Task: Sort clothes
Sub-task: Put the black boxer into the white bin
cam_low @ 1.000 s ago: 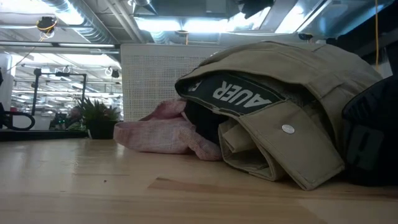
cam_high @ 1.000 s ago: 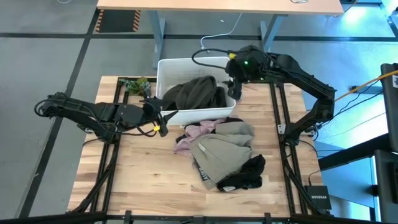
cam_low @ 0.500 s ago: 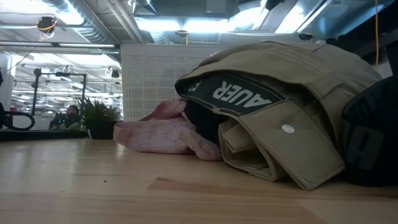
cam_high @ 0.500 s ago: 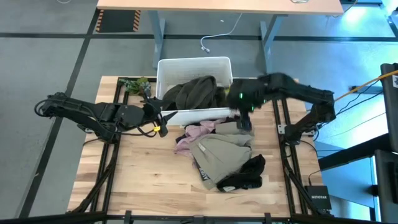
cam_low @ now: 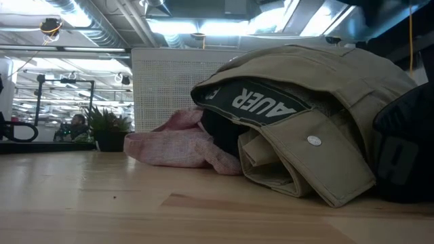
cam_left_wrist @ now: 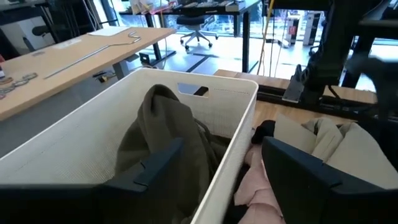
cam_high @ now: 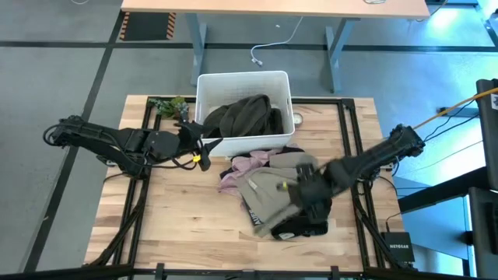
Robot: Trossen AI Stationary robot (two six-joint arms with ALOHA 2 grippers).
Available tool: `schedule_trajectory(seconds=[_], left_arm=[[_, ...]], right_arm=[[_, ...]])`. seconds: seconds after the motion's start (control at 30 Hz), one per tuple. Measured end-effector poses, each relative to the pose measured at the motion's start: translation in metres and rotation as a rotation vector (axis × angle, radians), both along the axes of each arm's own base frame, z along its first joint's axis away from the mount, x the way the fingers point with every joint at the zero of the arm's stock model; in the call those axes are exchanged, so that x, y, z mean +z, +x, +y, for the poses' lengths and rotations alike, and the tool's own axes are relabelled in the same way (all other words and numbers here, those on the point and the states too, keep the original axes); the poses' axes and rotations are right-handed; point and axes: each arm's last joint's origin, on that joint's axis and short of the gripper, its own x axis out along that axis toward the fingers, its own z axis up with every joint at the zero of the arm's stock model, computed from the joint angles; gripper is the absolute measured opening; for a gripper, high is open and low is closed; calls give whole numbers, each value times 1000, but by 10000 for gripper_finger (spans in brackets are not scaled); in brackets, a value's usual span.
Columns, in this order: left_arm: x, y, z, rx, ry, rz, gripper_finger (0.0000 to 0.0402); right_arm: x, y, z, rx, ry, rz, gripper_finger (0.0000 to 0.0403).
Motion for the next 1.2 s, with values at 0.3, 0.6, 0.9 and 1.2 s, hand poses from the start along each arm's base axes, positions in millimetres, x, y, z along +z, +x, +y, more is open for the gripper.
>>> schedule_trajectory(seconds=[0.3, 0.6, 0.9, 1.2], left_arm=[[2, 1, 6, 24, 7, -17, 209], [2, 2, 12, 54, -6, -21, 209], [1, 2, 12, 59, -25, -27, 209], [1, 1, 12, 63, -38, -34, 209]], right_arm=[[-63, -22, 39, 98, -17, -4, 232], [-103, -26, 41, 112, 13, -47, 232], [-126, -33, 37, 129, 54, -14, 223], [-128, -34, 37, 133, 51, -6, 109]])
